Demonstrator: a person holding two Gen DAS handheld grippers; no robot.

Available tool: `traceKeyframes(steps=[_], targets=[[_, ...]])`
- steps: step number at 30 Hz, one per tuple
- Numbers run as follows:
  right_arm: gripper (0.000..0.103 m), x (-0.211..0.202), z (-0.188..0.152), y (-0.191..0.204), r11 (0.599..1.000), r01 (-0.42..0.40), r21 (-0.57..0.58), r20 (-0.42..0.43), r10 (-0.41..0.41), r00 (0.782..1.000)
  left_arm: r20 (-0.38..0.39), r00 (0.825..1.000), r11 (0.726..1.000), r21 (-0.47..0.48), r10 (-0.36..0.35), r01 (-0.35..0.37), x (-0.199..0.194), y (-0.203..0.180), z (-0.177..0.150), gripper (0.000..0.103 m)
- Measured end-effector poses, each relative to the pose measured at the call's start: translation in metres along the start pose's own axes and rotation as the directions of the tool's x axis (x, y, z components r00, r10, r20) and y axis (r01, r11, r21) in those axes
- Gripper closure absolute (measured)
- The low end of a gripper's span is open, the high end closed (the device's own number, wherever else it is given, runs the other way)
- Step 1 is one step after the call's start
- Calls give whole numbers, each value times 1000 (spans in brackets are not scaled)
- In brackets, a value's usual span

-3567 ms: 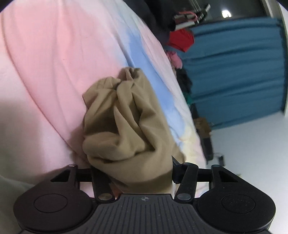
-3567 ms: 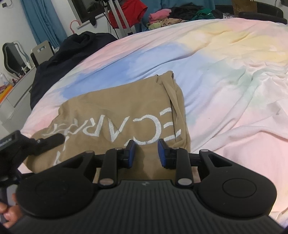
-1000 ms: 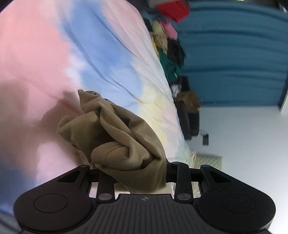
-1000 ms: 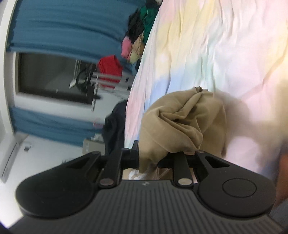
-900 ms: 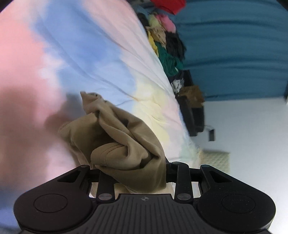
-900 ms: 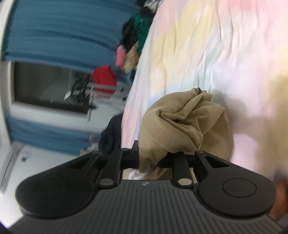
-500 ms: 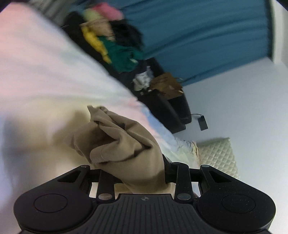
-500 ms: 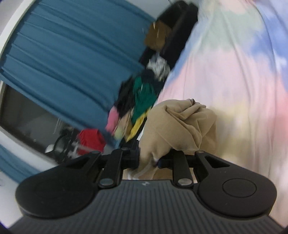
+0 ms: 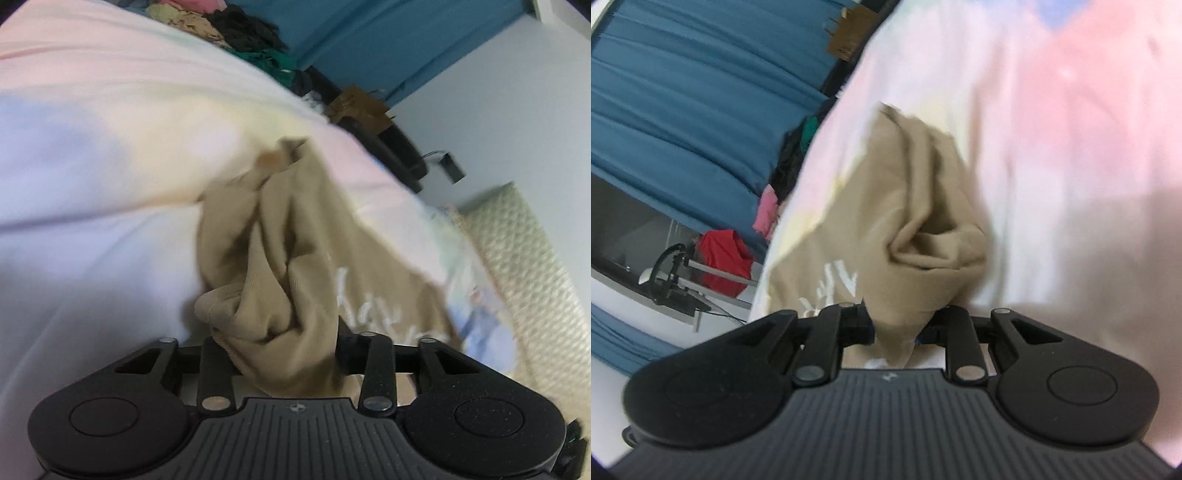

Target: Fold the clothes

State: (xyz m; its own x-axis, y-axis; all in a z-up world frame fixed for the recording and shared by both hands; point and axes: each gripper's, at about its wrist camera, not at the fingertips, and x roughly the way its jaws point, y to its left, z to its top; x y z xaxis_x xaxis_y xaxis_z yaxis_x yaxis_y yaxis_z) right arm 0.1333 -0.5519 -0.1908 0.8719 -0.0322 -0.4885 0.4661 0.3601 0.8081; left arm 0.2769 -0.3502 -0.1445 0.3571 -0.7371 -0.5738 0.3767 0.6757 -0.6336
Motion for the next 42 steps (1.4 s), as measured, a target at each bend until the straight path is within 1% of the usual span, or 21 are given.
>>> traceKeyframes(steps=[2, 4, 5, 6, 8, 9, 11, 12, 15, 18, 20, 21, 22, 24, 25, 28, 30, 32, 36, 39, 42], targets=[[79, -9, -7, -5, 999, 2, 48, 4, -3, 1000, -2, 1000, 1000, 30, 7, -7, 3, -4, 2, 57], [76, -17, -9, -2, 995, 30, 91, -20, -28, 999, -15, 999, 998, 50, 31, -30, -1, -8, 4, 51], [76, -23, -10, 2, 993, 61, 99, -37, -58, 998, -28, 998, 997, 56, 51, -49, -6, -10, 5, 42], [75, -32, -12, 10, 994, 90, 59, -38, -88, 995, -31, 997, 996, 60, 74, -72, -6, -16, 12, 35], [75, -51, -14, 27, 989, 148, -21, -34, -149, 988, -14, 993, 990, 73, 120, -119, -23, -29, 14, 33], [75, -60, -16, 36, 982, 176, -61, -31, -179, 983, -3, 991, 987, 92, 135, -134, -41, -38, 16, 29], [74, -84, -20, 50, 980, 166, -110, -17, -169, 986, 26, 988, 980, 130, 149, -151, -74, -57, 15, 21], [74, -95, -23, 57, 979, 160, -129, -8, -163, 987, 55, 987, 975, 157, 152, -159, -93, -68, 14, 19], [74, -132, -25, 81, 966, 144, -213, 34, -140, 990, 116, 981, 959, 221, 154, -176, -142, -98, 10, 16], [74, -170, -29, 108, 939, 132, -319, 82, -111, 990, 183, 972, 945, 262, 150, -195, -191, -124, 4, 16], [65, -197, -34, 124, 916, 116, -384, 106, -81, 991, 227, 962, 932, 291, 152, -216, -220, -140, -2, 15], [49, -211, -37, 132, 902, 106, -417, 118, -62, 991, 248, 958, 925, 310, 143, -218, -237, -149, -6, 14], [30, -224, -42, 139, 889, 97, -447, 136, -40, 990, 269, 953, 918, 328, 136, -224, -250, -155, -10, 13], [11, -250, -51, 154, 860, 81, -504, 170, 7, 985, 311, 943, 901, 364, 120, -235, -277, -167, -18, 3], [13, -262, -56, 161, 842, 92, -531, 192, 14, 981, 331, 937, 892, 382, 112, -241, -291, -174, -22, 3], [12, -293, -71, 179, 790, 124, -600, 253, 40, 967, 394, 916, 858, 440, 81, -265, -329, -190, -36, 0], [13, -310, -79, 186, 771, 128, -624, 274, 63, 960, 430, 901, 835, 473, 59, -280, -352, -197, -47, 0], [13, -324, -89, 190, 752, 137, -644, 292, 77, 953, 449, 893, 822, 492, 43, -287, -369, -201, -57, 0], [13, -342, -109, 189, 724, 153, -673, 324, 103, 940, 476, 879, 803, 519, 14, -294, -399, -202, -81, 0], [12, -348, -126, 182, 703, 168, -691, 344, 114, 932, 491, 871, 795, 525, 8, -304, -411, -195, -96, 0], [13, -350, -143, 171, 688, 175, -704, 352, 124, 928, 490, 871, 785, 535, 14, -314, -415, -186, -112, 0]])
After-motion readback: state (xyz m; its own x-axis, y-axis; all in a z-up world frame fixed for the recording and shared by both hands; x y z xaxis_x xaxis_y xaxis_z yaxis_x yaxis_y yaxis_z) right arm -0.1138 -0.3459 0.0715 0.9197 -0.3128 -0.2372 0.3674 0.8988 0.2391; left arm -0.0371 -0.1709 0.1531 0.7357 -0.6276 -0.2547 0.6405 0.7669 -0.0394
